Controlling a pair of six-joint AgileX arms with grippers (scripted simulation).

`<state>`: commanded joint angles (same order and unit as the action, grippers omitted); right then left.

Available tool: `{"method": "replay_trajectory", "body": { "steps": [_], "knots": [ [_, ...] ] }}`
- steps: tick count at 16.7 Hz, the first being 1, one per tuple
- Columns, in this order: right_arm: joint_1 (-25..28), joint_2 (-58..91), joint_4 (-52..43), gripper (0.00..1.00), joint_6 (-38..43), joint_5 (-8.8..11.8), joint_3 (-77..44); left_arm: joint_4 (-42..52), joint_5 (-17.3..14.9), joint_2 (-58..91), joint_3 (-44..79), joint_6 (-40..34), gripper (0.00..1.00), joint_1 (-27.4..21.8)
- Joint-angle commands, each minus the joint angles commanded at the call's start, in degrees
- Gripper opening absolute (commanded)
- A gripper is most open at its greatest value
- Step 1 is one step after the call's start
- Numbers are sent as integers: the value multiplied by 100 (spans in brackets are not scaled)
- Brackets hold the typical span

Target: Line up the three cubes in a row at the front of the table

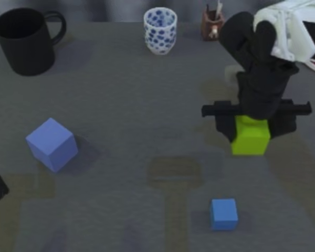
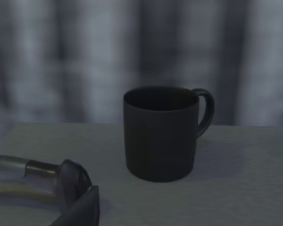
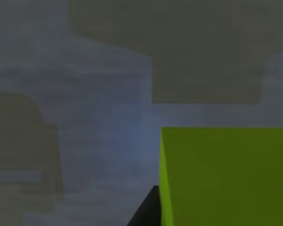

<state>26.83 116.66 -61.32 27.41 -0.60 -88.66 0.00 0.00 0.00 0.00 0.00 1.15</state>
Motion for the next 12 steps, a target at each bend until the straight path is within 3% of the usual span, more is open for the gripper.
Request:
{"method": "replay_trajectory", "body": {
  "steps": [3, 8, 12],
  "knots": [
    [564, -122, -74, 0, 581, -8, 95, 0, 0, 0, 0, 0, 100, 0],
    [2076, -526, -186, 0, 2011, -22, 400, 0, 0, 0, 0, 0, 100, 0],
    [2505, -731, -190, 0, 2436, -29, 538, 0, 0, 0, 0, 0, 100, 0]
  ]
}}
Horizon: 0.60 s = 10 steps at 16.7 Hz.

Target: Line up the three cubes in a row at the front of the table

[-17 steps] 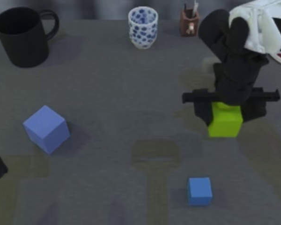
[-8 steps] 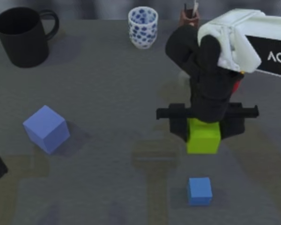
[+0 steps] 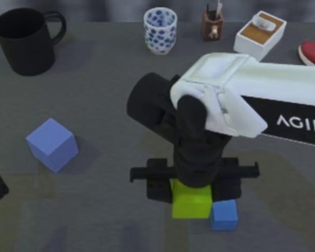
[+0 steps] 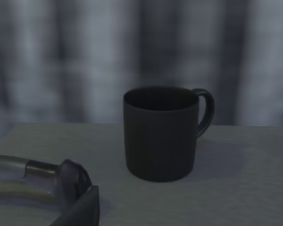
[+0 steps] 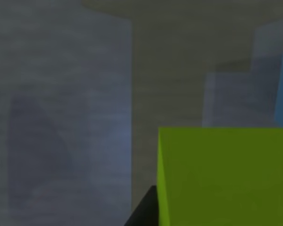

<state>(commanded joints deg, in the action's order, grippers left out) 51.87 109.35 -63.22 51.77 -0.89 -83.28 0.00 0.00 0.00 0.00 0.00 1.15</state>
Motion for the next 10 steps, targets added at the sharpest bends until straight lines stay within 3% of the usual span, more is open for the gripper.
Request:
{"method": "replay_trajectory", "body": {
  "steps": [5, 10],
  "knots": [
    [-32, 60, 107, 0, 8, 7, 58, 0, 0, 0, 0, 0, 100, 0],
    [-20, 395, 1172, 0, 23, -1, 721, 0, 0, 0, 0, 0, 100, 0]
  ]
}}
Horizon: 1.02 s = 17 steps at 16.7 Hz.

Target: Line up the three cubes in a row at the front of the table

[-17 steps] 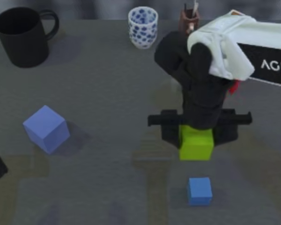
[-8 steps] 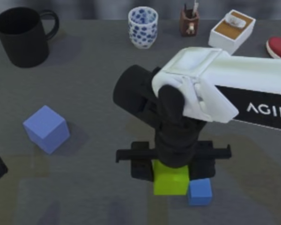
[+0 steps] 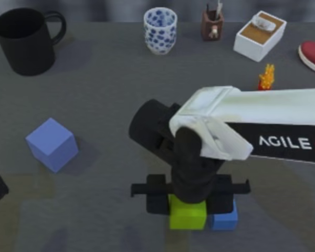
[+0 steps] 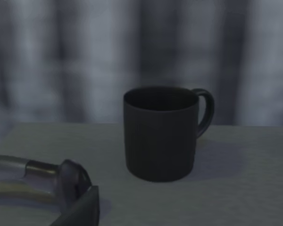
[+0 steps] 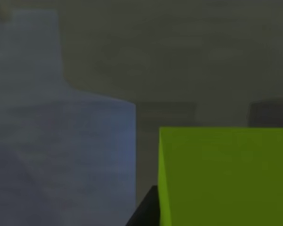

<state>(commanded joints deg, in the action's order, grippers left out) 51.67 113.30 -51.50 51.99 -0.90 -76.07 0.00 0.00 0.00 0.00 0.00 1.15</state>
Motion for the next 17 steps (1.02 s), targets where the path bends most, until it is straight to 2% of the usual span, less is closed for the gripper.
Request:
{"method": "replay_trajectory", "body": {
  "steps": [6, 17],
  "knots": [
    [28, 131, 296, 0, -6, -2, 222, 0, 0, 0, 0, 0, 100, 0],
    [28, 131, 296, 83, -6, -2, 222, 0, 0, 0, 0, 0, 100, 0]
  ]
}}
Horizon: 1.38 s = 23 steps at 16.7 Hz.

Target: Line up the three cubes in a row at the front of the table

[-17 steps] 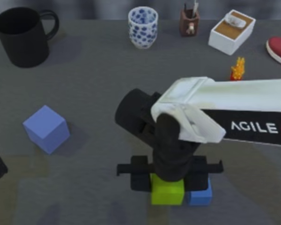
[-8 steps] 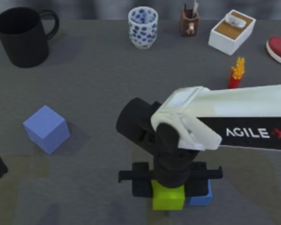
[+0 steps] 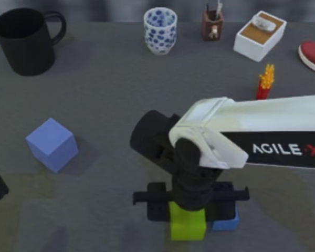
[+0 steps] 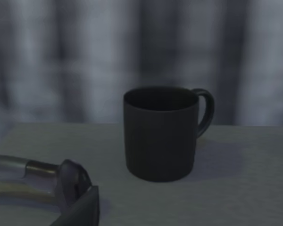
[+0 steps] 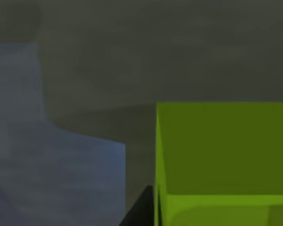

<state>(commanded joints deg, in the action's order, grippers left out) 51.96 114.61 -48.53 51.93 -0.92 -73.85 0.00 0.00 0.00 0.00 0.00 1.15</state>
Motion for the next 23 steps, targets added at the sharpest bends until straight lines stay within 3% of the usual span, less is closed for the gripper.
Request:
{"method": "replay_trajectory", "body": {
  "steps": [2, 3, 12, 19, 23],
  "knots": [
    [0, 0, 0, 98, 0, 0, 0, 0, 0, 0, 0, 0, 100, 0],
    [0, 0, 0, 100, 0, 0, 0, 0, 0, 0, 0, 0, 100, 0],
    [-6, -8, -20, 100, 4, 0, -17, 0, 0, 0, 0, 0, 100, 0],
    [46, -447, -1313, 100, 16, 2, -825, 0, 0, 0, 0, 0, 100, 0],
    [56, -535, -1468, 100, -1, 3, -937, 0, 0, 0, 0, 0, 100, 0]
  ]
}}
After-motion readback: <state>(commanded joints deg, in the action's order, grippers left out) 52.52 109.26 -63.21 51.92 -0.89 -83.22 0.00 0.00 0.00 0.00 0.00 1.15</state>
